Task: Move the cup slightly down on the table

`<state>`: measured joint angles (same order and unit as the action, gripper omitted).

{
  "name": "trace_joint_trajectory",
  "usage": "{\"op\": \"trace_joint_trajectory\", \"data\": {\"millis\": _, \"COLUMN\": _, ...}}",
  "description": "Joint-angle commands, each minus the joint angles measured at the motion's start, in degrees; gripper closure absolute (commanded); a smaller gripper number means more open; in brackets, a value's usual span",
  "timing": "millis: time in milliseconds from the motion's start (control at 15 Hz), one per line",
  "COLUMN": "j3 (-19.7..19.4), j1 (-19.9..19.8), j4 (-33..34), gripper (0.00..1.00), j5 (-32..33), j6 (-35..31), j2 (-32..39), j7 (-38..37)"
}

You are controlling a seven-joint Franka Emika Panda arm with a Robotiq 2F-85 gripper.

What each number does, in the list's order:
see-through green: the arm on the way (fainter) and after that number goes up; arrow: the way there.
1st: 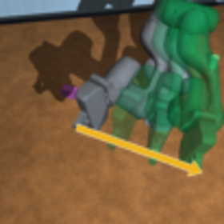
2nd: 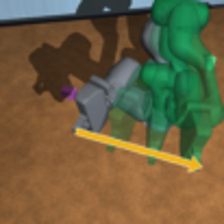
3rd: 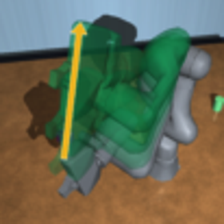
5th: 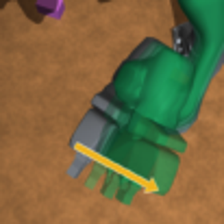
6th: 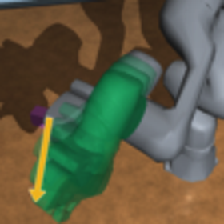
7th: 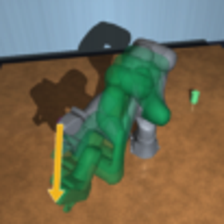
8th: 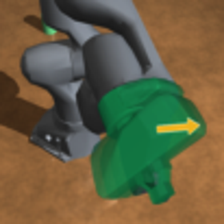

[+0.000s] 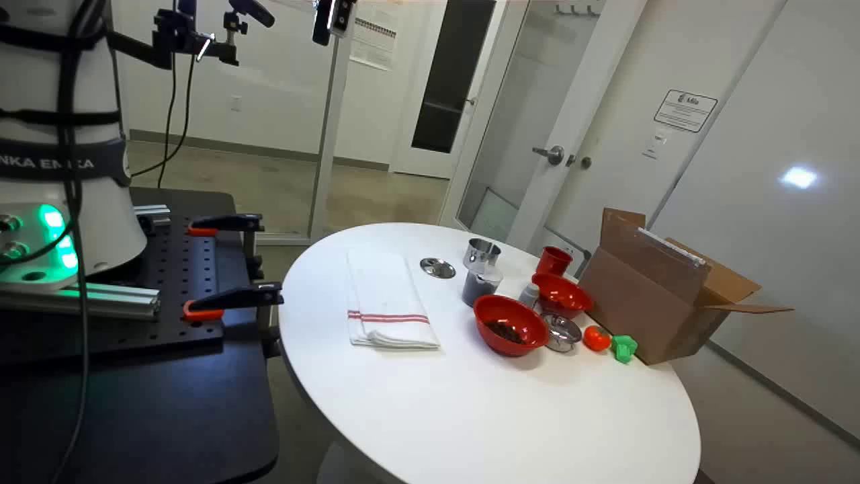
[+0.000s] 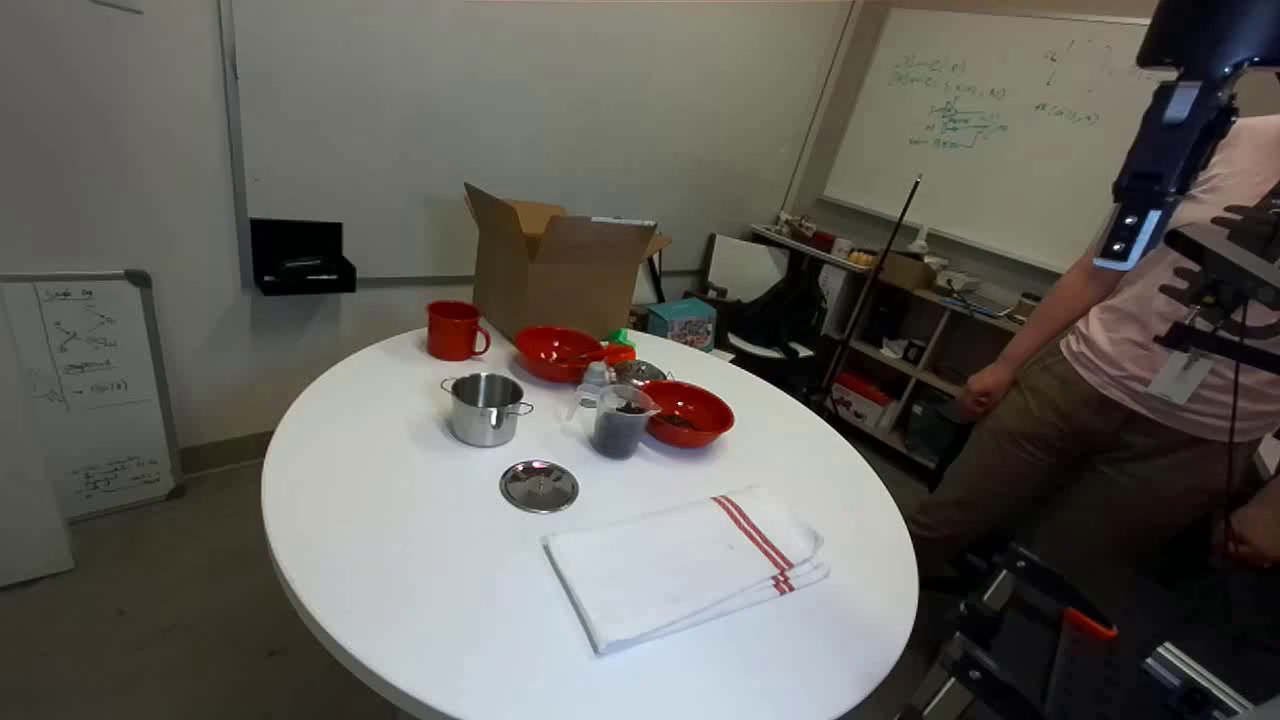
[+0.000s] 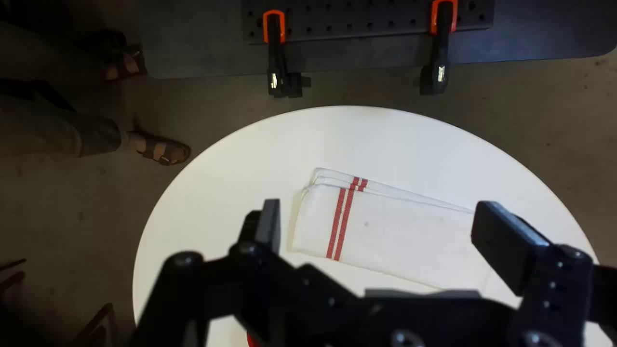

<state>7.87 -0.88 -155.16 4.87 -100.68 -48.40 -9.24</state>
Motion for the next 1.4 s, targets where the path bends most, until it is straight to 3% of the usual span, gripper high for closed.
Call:
{"op": "trace_joint_trajectory", "data": {"millis": 0, "j3": -0.55, "j1": 0.68, "j4": 0.10, "gripper": 0.00, "j5": 0.38, "j6": 0.13, "j2": 0.10, "j7": -0.43}}
{"op": "trace_joint_trajectory", "data": {"millis": 667, "j3": -0.01, "j1": -0.23, "j4": 1.80, "gripper": 0.00, "j5": 2.05, "j6": -2.56, "j2": 2.95, "j7": -0.93}}
{"op": "trace_joint_trajectory", "data": {"millis": 1333, "j3": 0.81, "j1": -1.46, "j4": 6.56, "gripper": 0.00, "j5": 8.13, "j6": -16.71, "j2": 19.22, "j7": -3.84}}
